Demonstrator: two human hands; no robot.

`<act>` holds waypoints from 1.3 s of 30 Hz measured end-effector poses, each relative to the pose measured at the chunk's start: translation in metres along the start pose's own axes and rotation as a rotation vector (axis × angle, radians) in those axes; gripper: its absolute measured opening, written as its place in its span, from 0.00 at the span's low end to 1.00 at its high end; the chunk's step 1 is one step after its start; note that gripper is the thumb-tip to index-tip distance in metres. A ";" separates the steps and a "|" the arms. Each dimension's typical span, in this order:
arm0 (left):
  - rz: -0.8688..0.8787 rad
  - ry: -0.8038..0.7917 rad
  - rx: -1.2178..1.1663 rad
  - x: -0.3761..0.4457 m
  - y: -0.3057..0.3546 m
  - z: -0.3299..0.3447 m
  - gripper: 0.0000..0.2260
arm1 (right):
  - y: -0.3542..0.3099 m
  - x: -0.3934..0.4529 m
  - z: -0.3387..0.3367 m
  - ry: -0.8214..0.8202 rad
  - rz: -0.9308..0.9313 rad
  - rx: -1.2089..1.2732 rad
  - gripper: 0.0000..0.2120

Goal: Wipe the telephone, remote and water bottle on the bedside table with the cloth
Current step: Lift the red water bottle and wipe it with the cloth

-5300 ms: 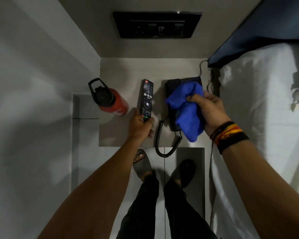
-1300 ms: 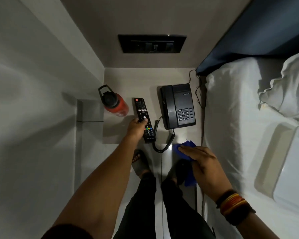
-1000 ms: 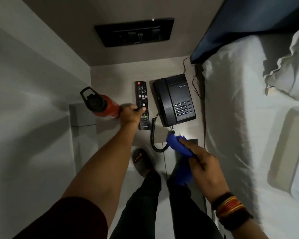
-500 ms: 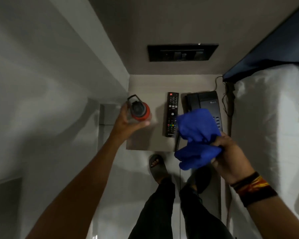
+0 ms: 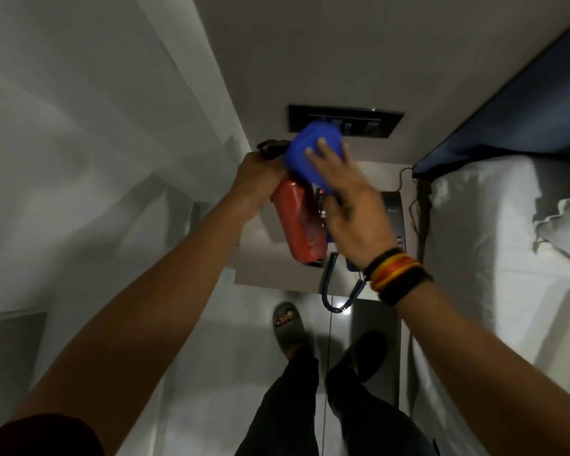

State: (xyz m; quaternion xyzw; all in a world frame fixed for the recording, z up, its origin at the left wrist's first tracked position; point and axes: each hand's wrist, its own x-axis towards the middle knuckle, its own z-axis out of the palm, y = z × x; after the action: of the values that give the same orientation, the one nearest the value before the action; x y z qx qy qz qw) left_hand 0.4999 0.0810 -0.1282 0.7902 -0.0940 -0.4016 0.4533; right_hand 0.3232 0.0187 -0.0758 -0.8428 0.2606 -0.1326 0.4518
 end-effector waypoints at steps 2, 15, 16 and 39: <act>-0.052 0.012 -0.116 -0.006 0.013 -0.002 0.09 | 0.005 -0.006 0.013 -0.132 -0.096 -0.124 0.35; -0.145 0.193 -0.261 -0.026 0.027 -0.016 0.18 | 0.126 -0.177 0.020 -0.546 0.517 -0.191 0.20; -0.101 0.237 -0.216 -0.027 0.022 -0.012 0.16 | 0.126 -0.174 0.015 -0.500 0.566 -0.167 0.21; -0.375 -0.013 -0.109 -0.114 -0.084 0.048 0.26 | 0.059 -0.133 -0.068 0.125 0.759 1.084 0.13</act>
State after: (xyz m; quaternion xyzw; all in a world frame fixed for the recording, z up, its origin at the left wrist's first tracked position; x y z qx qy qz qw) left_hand 0.3721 0.1569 -0.1445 0.7654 0.0737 -0.4887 0.4123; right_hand 0.1633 0.0191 -0.0854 -0.3366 0.4616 -0.1252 0.8111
